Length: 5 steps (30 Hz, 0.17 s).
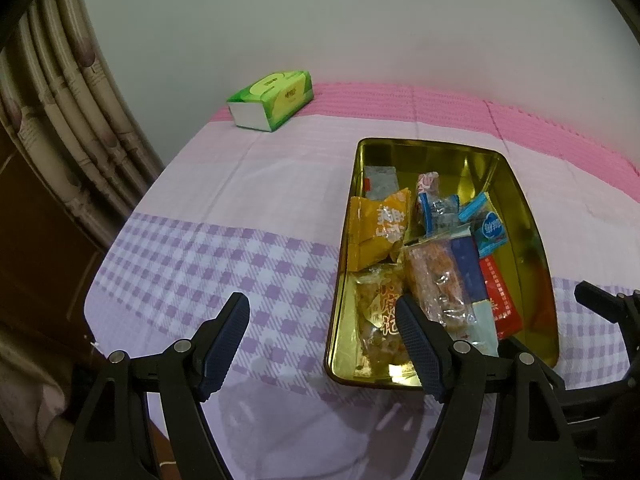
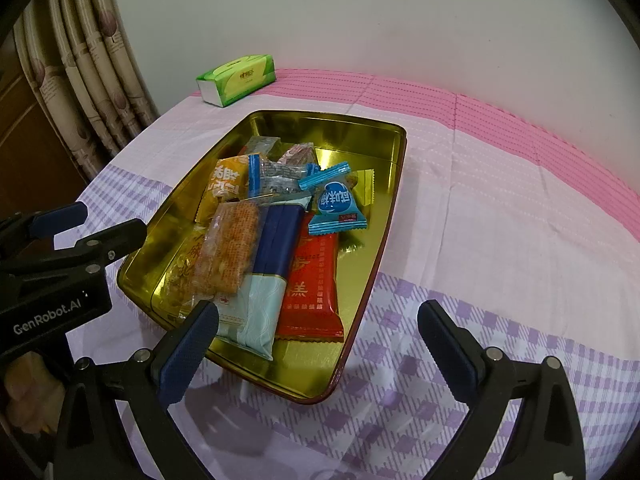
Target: Organize snacks
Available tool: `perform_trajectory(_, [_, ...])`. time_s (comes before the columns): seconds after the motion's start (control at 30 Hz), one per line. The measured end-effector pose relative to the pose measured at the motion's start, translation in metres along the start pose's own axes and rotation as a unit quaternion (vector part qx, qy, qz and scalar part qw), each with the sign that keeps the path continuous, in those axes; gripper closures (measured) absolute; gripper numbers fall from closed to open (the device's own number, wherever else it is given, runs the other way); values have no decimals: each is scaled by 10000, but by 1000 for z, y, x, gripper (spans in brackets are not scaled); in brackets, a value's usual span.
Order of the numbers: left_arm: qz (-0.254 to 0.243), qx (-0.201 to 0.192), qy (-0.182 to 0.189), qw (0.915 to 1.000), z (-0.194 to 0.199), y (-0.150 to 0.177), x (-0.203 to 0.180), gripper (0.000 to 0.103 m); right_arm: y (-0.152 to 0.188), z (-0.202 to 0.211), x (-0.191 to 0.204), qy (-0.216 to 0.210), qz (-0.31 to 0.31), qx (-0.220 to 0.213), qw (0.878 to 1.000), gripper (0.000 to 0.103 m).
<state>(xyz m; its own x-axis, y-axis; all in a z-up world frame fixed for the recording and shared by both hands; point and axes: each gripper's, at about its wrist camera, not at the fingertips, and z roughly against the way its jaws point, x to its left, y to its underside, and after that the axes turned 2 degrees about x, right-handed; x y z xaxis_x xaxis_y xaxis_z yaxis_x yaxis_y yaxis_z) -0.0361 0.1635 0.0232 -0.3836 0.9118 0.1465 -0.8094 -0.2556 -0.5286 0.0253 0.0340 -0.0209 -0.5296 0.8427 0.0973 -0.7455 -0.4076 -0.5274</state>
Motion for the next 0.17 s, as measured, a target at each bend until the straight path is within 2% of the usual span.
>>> perform_trajectory(0.17, [-8, 55, 7, 10000, 0, 0, -1, 27, 0, 0, 0, 0, 7, 0, 10000, 4])
